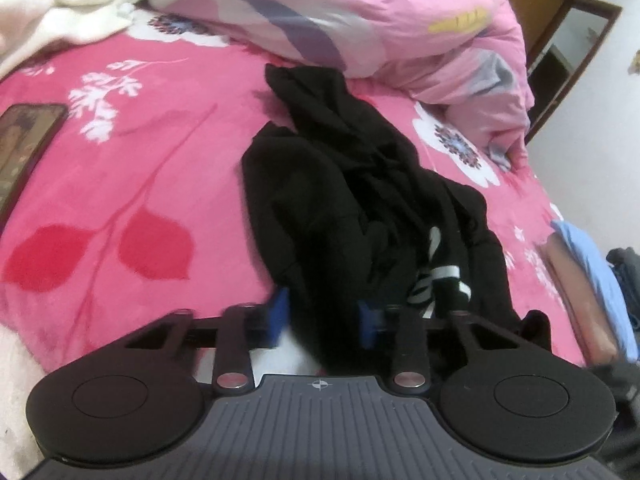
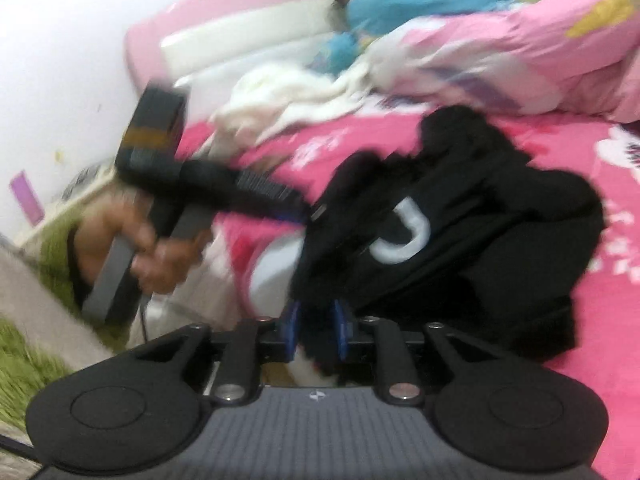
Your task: Fold clothes
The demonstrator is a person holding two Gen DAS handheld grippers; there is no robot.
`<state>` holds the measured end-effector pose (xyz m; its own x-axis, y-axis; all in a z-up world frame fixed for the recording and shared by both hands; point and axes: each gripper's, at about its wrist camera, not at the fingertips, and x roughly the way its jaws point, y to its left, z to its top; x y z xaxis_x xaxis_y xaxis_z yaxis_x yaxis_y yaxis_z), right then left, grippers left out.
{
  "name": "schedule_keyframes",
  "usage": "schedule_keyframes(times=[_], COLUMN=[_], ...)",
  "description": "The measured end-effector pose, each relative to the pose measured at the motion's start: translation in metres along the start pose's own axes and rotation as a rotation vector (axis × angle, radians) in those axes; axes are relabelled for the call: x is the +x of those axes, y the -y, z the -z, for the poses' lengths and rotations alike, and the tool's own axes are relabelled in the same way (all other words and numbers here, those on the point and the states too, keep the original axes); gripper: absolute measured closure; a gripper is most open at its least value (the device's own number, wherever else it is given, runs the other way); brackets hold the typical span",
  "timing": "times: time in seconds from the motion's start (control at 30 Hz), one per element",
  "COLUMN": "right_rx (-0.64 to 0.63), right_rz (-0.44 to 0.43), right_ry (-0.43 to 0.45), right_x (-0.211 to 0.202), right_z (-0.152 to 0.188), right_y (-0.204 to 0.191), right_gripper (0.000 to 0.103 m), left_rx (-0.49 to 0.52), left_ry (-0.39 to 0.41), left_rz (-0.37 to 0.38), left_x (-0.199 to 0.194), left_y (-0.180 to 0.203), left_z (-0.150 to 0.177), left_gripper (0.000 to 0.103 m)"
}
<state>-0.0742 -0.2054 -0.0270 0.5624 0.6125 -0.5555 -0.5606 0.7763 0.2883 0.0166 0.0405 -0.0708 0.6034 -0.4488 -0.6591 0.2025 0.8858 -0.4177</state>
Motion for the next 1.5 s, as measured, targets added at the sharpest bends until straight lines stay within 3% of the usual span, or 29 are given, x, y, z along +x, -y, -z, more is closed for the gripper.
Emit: schedule_keyframes(times=[0.07, 0.2, 0.43, 0.67, 0.8, 0.93, 1.0, 1.07, 1.2, 1.3, 1.37, 1.43, 1.5], right_rx=[0.048, 0.144, 0.389, 0.769, 0.806, 0.751, 0.709, 0.687, 0.666, 0.658, 0.655, 0.631, 0.599], right_rz=[0.034, 0.143, 0.351, 0.323, 0.226, 0.219, 0.236, 0.232, 0.256, 0.274, 0.288, 0.311, 0.329], right_ry=[0.042, 0.095, 0.080, 0.197, 0.221, 0.193, 0.190, 0.184, 0.196, 0.213, 0.230, 0.257, 0.292], right_x=[-0.011, -0.020, -0.016, -0.043, -0.037, -0.027, -0.027, -0.028, -0.035, -0.041, -0.044, -0.049, -0.057], right_z=[-0.006, -0.012, 0.005, 0.047, 0.050, 0.049, 0.050, 0.054, 0.061, 0.066, 0.068, 0.064, 0.058], right_y=[0.012, 0.035, 0.077, 0.121, 0.125, 0.117, 0.110, 0.106, 0.100, 0.096, 0.095, 0.095, 0.094], right_gripper=[0.056, 0.052, 0.052, 0.049, 0.049, 0.055, 0.062, 0.083, 0.092, 0.095, 0.097, 0.097, 0.097], left_rx=[0.001, 0.000, 0.015, 0.017, 0.015, 0.011, 0.000, -0.012, -0.049, -0.063, -0.055, -0.051, -0.044], left_ry=[0.003, 0.005, -0.003, -0.025, -0.026, -0.018, -0.017, -0.026, -0.090, -0.101, -0.093, -0.092, -0.096], left_rz=[-0.008, -0.023, -0.037, -0.061, -0.056, -0.042, -0.025, -0.008, -0.016, -0.070, -0.100, -0.102, -0.092], left_x=[-0.005, -0.017, -0.029, -0.037, -0.046, -0.054, -0.054, -0.050, -0.027, -0.015, -0.016, -0.019, -0.024], left_y=[-0.004, -0.012, -0.019, -0.026, -0.024, -0.019, -0.016, -0.012, -0.008, -0.005, -0.003, -0.004, -0.005], left_z=[0.005, 0.016, 0.024, 0.033, 0.035, 0.035, 0.034, 0.031, 0.026, 0.026, 0.027, 0.029, 0.031], left_gripper=[0.088, 0.092, 0.092, 0.092, 0.090, 0.075, 0.070, 0.058, 0.053, 0.063, 0.081, 0.093, 0.098])
